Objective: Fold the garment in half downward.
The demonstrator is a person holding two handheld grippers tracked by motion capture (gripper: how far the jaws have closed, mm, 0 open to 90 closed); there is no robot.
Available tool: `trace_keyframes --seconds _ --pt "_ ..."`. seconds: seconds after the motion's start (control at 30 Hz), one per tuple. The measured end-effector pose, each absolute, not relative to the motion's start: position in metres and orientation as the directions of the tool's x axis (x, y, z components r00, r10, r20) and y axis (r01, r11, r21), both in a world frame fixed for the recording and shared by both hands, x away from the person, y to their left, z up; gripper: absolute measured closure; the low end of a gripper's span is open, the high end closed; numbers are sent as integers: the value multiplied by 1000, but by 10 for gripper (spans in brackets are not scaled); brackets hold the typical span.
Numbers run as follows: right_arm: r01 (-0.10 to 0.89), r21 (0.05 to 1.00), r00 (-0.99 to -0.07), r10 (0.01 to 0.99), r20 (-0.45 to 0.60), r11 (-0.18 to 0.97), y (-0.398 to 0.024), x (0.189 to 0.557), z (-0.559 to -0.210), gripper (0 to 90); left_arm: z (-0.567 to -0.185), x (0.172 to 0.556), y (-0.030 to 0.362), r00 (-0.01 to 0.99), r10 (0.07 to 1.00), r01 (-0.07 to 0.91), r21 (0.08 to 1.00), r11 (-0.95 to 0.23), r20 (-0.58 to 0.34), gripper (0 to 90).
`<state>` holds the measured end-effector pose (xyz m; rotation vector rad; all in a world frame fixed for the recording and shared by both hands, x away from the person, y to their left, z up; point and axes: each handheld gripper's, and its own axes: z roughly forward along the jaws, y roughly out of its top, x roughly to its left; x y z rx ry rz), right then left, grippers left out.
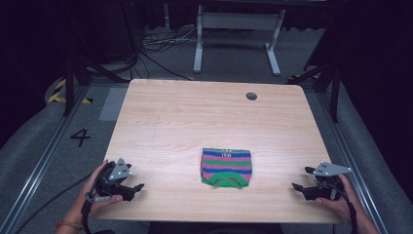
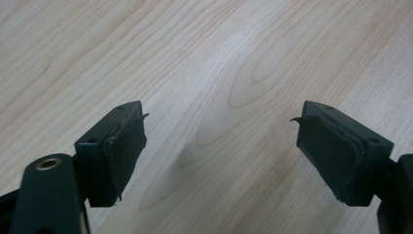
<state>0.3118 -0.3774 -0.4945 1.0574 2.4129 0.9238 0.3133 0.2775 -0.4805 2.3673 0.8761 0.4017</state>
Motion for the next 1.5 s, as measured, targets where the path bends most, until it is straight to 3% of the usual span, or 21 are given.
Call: trace_keyframes --seconds 0.23,1.5 --pt "561 719 -615 788 30 411 -396 302 -505 178 -499 306 295 709 704 549 658 -516 -39 164" --pt "567 717 -603 797 27 405 -395 303 -505 153 -500 305 295 672 740 565 667 -485 -30 133"
